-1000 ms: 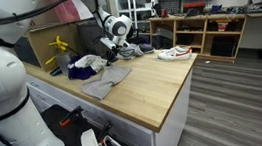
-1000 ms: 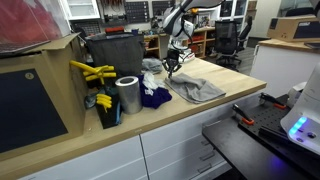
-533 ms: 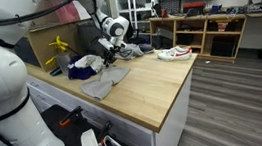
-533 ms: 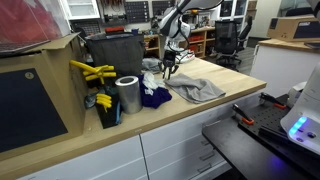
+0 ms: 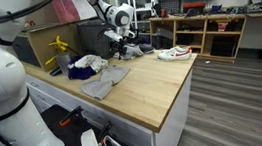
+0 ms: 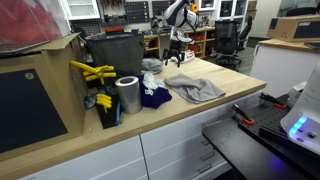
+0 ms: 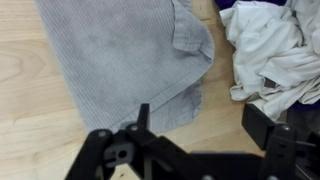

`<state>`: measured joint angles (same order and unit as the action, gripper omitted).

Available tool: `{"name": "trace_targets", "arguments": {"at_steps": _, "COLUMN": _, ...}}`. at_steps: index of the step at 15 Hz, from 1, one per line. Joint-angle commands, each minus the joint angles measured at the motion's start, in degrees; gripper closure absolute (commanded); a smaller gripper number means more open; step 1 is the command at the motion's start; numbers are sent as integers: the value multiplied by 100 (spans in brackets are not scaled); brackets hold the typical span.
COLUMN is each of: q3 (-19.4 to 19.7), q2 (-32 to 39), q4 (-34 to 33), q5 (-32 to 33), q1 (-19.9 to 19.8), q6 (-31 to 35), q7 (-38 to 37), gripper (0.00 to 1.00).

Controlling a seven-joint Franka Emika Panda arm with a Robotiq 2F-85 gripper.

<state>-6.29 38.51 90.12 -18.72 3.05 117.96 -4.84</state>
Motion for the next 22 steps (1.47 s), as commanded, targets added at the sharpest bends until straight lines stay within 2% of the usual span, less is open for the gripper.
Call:
{"name": "trace_targets", "arguments": {"at_steps": 1, "q3": -27, "q2": -444, "q4": 487, "q5": -28, "q1": -230, "q6": -576, "q7": 333, "gripper": 0}}
{"name": "trace_targets", "arguments": {"at_steps": 6, "q3": 21, "q2": -644, "q4": 997, "q5": -118, "q1": -383, "q6": -1257, "q7": 495, "gripper": 0}}
{"name": "trace_targets", "arguments": {"at_steps": 12, "q3": -66, "q2": -759, "q4": 1807, "q5": -362, "q1": -301, "q6": -1349, "q7": 485, "gripper": 0}}
{"name": "trace_targets", "arguments": {"at_steps": 15, "q3": -108, "q2": -957, "q4": 2373, "q5": -229, "q1": -70, "q6": -943, "q7": 529, "gripper": 0}}
{"name": "trace_targets", "arguments": {"at_steps": 20, "q3": -221, "q2": -1628, "q4": 3450, "q5": 188, "q1": 373, "q6": 427, "q7": 748, "gripper": 0}}
{"name": "trace_targets", "arguments": {"at_steps": 22, "q3": -254, "q2": -2130, "q4": 3935, "q5": 334, "q1": 415, "q6": 748, "q7": 747, "gripper": 0}}
